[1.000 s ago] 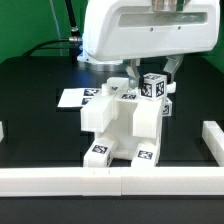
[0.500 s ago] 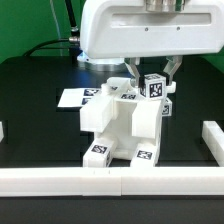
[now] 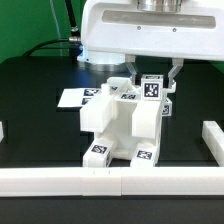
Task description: Assemble chair
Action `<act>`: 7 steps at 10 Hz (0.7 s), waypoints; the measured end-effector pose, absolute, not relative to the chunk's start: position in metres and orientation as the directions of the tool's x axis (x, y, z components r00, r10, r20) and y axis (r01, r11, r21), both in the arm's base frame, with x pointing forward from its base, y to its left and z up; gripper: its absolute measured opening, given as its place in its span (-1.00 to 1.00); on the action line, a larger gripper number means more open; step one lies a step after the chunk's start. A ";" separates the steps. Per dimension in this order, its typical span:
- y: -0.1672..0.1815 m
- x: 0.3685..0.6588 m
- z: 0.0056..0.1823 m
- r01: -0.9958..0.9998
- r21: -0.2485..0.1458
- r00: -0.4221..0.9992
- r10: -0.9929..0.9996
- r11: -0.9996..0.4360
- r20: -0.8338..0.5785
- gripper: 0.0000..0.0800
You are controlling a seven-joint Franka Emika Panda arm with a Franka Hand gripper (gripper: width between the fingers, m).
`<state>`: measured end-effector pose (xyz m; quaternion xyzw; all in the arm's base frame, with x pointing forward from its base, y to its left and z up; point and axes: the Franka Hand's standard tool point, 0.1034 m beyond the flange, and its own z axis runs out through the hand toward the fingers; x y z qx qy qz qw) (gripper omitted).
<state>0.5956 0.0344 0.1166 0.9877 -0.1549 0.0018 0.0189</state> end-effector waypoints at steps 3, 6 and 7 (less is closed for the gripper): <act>0.036 0.596 0.117 -0.555 0.027 0.832 -0.555 -0.832 0.012 -0.28; 0.036 0.596 0.117 -0.586 0.027 0.810 -0.586 -0.810 0.013 -0.28; 0.036 0.596 0.117 -0.559 0.027 0.829 -0.559 -0.829 0.013 -0.28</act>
Offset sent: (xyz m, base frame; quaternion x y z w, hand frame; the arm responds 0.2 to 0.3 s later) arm -0.0009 -0.0012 -0.0003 -0.0061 0.0039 0.1175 0.9930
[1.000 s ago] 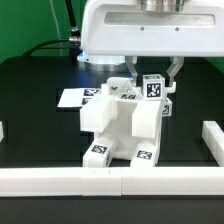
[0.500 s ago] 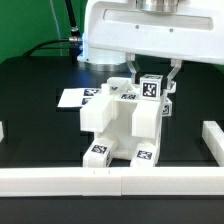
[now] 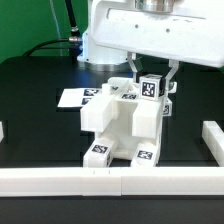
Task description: Assemble chair
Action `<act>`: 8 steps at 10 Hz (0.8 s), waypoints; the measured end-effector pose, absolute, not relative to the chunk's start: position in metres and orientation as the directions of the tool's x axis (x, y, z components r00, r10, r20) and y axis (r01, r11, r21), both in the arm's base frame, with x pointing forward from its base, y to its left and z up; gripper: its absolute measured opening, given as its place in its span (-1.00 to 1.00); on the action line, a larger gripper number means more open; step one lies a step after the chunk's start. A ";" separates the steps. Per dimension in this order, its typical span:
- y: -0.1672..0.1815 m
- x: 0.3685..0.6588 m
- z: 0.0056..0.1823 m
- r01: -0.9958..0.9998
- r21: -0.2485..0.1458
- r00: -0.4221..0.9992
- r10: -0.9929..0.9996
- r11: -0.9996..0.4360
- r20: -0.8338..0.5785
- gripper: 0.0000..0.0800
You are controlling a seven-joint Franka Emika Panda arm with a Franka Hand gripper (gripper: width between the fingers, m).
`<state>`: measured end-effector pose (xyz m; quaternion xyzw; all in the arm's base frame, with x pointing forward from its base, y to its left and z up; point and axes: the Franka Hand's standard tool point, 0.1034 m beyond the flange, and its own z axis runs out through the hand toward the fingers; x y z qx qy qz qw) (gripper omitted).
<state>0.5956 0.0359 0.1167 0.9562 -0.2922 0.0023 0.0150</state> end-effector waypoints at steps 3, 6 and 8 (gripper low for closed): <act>0.036 0.597 0.117 -0.342 0.030 0.940 -0.341 -0.939 0.011 0.57; 0.038 0.597 0.118 -0.067 0.042 0.998 -0.067 -0.997 0.006 0.62; 0.038 0.597 0.118 0.131 0.042 0.991 0.131 -0.991 -0.002 0.62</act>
Offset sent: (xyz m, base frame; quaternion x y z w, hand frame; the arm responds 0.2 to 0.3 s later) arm 0.0026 0.0037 0.0048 -0.0261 0.0319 -0.1798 0.9828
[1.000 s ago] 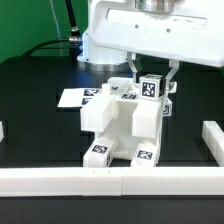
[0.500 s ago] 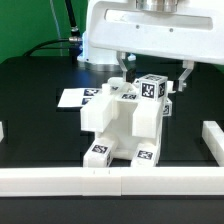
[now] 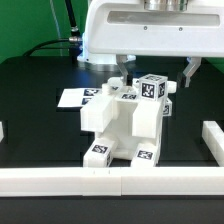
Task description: Assemble chair
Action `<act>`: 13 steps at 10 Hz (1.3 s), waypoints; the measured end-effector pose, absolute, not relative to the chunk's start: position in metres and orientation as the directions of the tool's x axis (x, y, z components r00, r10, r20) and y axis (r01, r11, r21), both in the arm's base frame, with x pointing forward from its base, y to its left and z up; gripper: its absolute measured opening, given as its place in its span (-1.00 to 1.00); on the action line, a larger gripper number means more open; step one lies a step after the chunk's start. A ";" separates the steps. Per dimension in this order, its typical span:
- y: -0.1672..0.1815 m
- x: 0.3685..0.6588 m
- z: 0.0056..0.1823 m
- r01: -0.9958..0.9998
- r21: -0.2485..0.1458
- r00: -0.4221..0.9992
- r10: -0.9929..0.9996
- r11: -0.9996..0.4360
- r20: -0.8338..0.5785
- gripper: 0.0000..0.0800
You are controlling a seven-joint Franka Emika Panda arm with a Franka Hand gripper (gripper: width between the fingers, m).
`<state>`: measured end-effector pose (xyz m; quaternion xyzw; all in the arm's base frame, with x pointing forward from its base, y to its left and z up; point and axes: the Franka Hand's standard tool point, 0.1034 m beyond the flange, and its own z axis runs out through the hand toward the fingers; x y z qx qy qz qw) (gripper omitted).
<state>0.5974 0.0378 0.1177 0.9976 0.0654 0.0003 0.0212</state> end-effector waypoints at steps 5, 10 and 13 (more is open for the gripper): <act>0.038 0.597 0.118 0.445 0.054 0.895 0.445 -0.894 -0.024 0.62; 0.033 0.597 0.118 0.642 0.062 0.766 0.641 -0.764 -0.048 0.62; 0.033 0.597 0.117 0.616 0.063 0.788 0.615 -0.785 -0.046 -0.29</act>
Offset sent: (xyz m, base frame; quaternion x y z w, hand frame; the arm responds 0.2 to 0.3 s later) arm -0.0023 0.0062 0.0000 -0.0073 -0.0053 -0.1458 0.9893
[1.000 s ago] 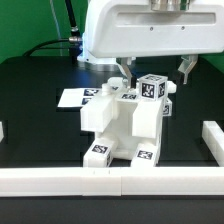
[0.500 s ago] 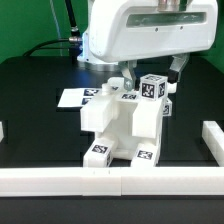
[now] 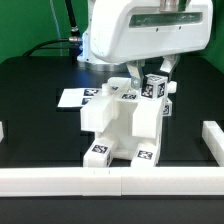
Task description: Assemble chair
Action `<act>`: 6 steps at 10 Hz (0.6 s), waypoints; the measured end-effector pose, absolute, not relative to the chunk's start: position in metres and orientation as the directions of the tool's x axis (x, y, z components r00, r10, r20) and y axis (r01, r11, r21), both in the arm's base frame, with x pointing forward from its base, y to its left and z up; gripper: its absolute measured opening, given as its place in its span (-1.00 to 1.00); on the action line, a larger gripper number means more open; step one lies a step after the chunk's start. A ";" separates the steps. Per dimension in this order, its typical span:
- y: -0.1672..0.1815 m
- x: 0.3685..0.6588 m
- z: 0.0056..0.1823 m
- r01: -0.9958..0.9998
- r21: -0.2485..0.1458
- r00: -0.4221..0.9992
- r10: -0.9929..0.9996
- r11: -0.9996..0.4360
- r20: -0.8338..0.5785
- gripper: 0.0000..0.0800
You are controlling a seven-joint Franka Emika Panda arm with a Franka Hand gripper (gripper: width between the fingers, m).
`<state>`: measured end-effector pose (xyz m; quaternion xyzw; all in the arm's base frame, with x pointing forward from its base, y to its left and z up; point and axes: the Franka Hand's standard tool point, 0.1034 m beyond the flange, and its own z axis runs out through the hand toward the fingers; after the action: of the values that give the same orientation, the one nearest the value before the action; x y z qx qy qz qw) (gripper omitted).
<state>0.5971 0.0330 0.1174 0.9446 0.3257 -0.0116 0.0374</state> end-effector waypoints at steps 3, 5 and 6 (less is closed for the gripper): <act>0.032 0.597 0.117 0.396 0.060 0.918 0.395 -0.916 -0.027 -0.29; 0.032 0.596 0.117 0.238 0.060 0.971 0.237 -0.969 -0.018 -0.29; 0.032 0.596 0.117 0.124 0.058 0.992 0.124 -0.991 -0.011 -0.29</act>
Offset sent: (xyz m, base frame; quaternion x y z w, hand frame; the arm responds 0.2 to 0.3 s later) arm 0.0014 -0.0016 0.0014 0.0106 -0.0047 0.1712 0.9852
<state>0.5959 0.0323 0.1170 0.9976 0.0621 -0.0038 0.0292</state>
